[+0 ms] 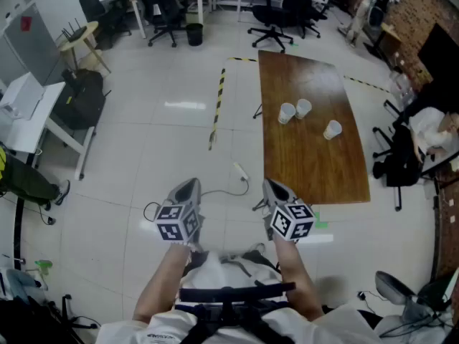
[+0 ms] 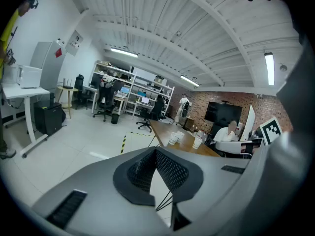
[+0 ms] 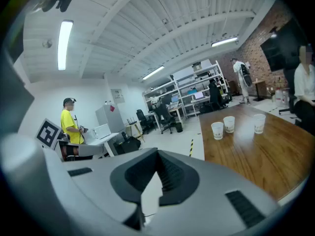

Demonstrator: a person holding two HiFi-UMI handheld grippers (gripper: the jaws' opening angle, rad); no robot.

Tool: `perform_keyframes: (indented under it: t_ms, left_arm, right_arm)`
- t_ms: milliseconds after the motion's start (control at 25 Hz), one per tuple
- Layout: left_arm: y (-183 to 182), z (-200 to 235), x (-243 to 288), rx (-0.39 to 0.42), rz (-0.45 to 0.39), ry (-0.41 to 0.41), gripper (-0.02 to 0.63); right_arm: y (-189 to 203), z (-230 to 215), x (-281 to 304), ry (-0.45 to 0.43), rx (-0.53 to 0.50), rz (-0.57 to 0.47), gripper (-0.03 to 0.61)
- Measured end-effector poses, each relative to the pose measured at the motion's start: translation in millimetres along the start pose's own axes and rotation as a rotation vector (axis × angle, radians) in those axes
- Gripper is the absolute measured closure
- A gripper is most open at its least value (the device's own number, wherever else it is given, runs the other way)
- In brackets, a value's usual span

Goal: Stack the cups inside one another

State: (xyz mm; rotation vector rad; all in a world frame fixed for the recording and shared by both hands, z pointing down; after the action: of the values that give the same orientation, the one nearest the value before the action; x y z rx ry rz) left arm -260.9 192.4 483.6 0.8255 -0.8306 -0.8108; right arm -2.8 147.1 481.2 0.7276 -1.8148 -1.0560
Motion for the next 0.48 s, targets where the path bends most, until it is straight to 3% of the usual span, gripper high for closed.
perform_keyframes:
  t_ms: [480]
  left_arm:
    - [0.2,-2.9,1.1,0.003,0.003,0.009,0.615]
  right_arm:
    - [0.9,0.7,-1.5,-0.002,-0.003,-0.003,0.571]
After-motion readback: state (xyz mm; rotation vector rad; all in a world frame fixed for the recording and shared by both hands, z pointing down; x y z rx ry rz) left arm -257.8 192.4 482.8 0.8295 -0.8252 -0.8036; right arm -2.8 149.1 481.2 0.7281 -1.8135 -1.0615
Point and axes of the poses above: the fingertips, and each gripper's own axes: x forward along the fingers, z to its left, y out of its underside, the point moved 6 cm from there along -x, backward along the fingers, and after that the axes turned 11 degrees about y, right-handed, at the moved point
